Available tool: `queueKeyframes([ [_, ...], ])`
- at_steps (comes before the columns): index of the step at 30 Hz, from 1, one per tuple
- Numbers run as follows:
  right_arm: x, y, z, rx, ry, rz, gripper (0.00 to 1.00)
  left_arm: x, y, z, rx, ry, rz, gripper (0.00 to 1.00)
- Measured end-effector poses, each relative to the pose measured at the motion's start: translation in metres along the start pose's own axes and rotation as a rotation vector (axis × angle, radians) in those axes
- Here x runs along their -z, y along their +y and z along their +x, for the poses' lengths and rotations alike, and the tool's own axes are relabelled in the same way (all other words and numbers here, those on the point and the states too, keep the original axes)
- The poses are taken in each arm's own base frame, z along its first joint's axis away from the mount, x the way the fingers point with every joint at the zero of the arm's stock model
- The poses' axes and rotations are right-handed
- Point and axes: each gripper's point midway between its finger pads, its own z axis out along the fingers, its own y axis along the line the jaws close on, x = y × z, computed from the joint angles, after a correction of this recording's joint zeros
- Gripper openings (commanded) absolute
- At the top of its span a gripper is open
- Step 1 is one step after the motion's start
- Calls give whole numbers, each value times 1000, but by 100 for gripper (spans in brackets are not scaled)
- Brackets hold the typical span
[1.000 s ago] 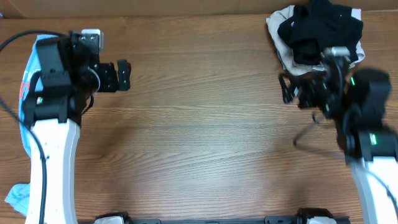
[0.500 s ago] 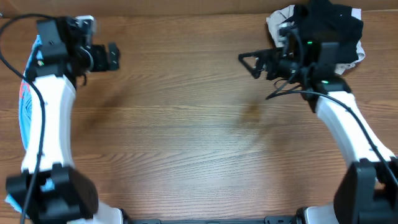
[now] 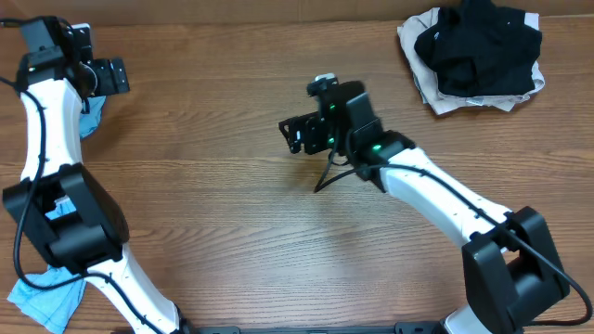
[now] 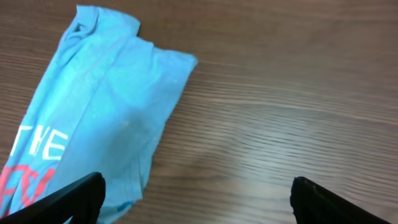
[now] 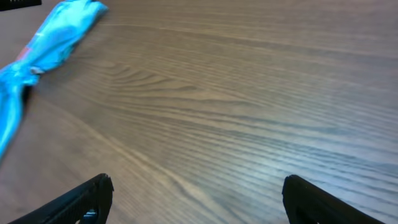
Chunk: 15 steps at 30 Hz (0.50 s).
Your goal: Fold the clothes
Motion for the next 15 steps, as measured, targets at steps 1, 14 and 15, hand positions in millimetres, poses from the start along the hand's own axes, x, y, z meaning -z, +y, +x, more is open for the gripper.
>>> queueKeyframes([
  [1,-1,1,0,7,-5,20,89,-6,3,2,-8,3,-14,91],
  [14,-7,-20,3,12,-21,146,79,-105,27,43,-30,64,-106,85],
  [15,-7,-19,2,13,-23,145,78,-107,30,43,-27,56,-109,84],
])
